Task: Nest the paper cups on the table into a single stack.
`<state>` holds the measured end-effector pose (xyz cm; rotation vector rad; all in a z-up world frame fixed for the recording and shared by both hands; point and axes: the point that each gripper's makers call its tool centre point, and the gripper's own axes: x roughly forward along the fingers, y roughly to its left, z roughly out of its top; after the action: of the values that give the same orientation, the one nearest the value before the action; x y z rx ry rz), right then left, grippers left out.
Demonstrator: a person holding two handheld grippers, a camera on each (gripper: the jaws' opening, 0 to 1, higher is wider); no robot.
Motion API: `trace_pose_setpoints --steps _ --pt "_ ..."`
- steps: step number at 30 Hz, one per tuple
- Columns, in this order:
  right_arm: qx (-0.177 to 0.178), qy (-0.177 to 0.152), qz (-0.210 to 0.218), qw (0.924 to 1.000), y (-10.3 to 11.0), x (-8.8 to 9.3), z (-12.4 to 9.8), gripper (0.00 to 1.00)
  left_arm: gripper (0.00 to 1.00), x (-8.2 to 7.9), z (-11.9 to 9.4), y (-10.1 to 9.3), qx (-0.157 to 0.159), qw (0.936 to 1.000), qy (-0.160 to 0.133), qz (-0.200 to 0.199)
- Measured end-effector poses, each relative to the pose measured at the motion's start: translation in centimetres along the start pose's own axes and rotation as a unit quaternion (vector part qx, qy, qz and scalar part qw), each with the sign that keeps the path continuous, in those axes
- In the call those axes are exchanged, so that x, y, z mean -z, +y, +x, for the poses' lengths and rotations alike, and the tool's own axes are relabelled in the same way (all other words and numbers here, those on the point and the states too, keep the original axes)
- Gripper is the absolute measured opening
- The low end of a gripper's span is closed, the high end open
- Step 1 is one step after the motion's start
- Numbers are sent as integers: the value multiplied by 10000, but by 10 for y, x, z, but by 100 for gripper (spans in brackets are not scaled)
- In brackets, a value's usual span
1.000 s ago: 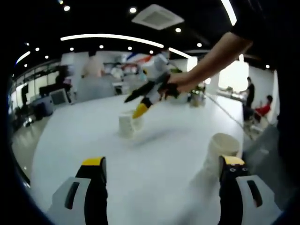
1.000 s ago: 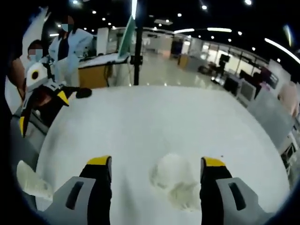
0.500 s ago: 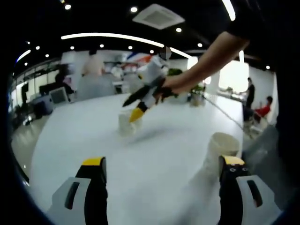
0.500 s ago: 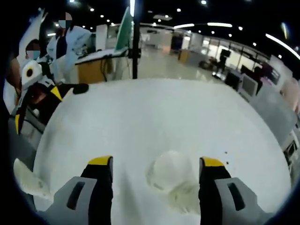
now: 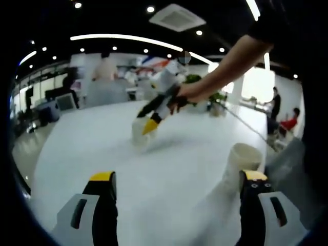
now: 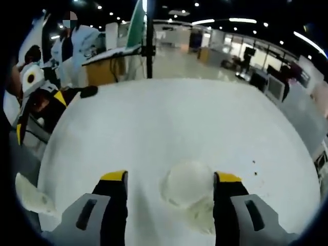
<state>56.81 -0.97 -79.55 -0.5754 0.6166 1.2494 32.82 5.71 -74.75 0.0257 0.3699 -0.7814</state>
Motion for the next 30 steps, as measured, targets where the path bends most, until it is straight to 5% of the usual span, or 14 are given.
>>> trace_pose_setpoints --steps 30 --pt "-241 -3 -41 9997 11 0 11 35 97 11 -2 -3 -26 9999 77 -120"
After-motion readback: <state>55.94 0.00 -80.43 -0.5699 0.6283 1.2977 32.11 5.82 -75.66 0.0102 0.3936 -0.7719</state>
